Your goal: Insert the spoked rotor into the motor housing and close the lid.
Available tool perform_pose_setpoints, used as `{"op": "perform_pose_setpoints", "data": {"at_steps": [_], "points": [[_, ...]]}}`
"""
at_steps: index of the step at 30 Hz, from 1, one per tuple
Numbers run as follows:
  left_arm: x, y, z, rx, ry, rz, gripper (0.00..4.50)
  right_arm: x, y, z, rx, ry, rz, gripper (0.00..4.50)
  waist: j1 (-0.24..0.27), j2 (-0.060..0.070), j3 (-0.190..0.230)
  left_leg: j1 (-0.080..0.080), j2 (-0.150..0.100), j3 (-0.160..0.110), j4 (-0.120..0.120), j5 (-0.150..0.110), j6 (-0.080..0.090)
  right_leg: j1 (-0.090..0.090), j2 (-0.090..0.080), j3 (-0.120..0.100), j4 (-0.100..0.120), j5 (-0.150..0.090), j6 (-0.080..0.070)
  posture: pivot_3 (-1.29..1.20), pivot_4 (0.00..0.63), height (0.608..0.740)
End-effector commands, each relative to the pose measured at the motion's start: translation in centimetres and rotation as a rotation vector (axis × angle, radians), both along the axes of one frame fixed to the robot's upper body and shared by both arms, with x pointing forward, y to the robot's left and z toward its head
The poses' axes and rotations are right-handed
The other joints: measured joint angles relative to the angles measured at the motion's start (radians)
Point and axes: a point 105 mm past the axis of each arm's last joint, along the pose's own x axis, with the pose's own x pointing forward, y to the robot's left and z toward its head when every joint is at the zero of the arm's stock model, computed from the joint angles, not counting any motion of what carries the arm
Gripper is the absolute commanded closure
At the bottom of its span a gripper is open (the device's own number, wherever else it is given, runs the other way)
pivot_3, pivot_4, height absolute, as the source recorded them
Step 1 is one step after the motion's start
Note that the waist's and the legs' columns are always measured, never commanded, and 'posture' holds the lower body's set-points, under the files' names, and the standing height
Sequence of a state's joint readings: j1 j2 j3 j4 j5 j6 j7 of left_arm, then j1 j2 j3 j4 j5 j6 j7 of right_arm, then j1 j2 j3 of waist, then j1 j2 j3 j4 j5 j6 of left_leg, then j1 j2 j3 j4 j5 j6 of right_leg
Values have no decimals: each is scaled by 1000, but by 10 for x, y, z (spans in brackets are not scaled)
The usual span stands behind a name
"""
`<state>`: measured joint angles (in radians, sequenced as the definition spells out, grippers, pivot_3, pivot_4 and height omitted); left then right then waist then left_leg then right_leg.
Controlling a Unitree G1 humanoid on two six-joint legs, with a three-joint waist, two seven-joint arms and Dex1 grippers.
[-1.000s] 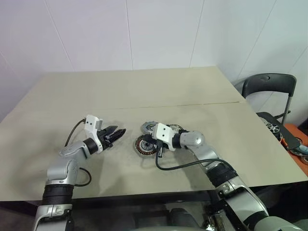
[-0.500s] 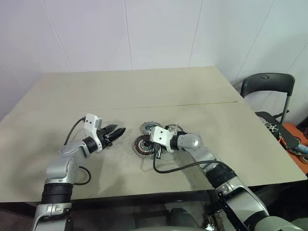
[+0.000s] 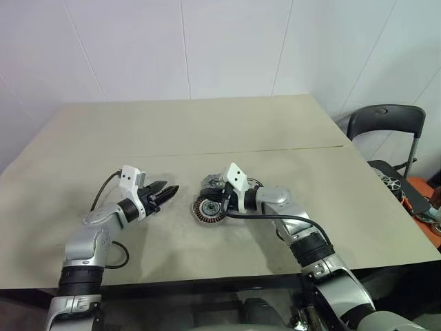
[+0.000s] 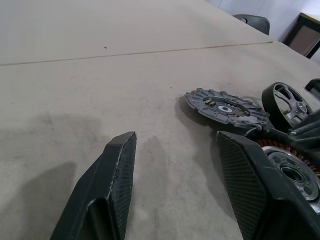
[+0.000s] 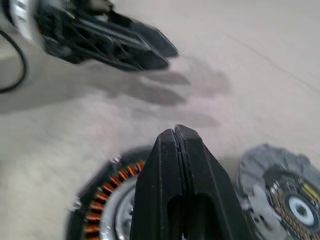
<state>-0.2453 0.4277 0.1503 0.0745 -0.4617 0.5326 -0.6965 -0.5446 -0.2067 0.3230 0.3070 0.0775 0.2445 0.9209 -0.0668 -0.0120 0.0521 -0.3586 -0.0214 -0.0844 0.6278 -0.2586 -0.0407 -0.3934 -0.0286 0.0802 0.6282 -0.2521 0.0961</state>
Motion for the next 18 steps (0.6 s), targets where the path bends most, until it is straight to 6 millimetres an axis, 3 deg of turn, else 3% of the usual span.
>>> {"op": "perform_pose_setpoints", "data": {"at_steps": [1, 4, 8, 15, 18], "points": [[5, -1, 17, -3, -57, -17, 1776, -7, -2, -17, -138, -95, 54, 4473, -1, 0, 0, 0, 0, 1, 0, 0, 0, 0, 0, 0, 0, 0, 0, 0, 0, 740], [6, 1, 17, -2, -56, -15, 1776, -6, -10, -38, -277, -188, 77, 4473, -4, 0, 0, 2, 0, 3, 0, 0, 0, 1, 0, 0, 0, -2, -1, 0, 0, 740], [5, 2, 16, -2, -55, -14, 1776, -7, -11, -40, -275, -205, 88, 4473, -3, -1, 0, 4, 0, 3, 3, 0, 0, 4, 1, 0, 0, -4, 0, 0, 0, 740], [3, 0, 14, -3, -54, -10, 1776, 10, -4, 12, 104, 54, -64, 4473, -1, -1, 0, 2, 0, 0, 3, 0, 0, 3, 1, 1, 1, -2, -2, 0, 0, 740], [2, -1, 15, -4, -58, -12, 1776, 10, -5, 23, 145, 96, -56, 4473, -1, -1, 0, 1, 0, -1, 2, 0, 0, 1, 0, 0, 1, 0, -1, 0, 0, 740]]}}
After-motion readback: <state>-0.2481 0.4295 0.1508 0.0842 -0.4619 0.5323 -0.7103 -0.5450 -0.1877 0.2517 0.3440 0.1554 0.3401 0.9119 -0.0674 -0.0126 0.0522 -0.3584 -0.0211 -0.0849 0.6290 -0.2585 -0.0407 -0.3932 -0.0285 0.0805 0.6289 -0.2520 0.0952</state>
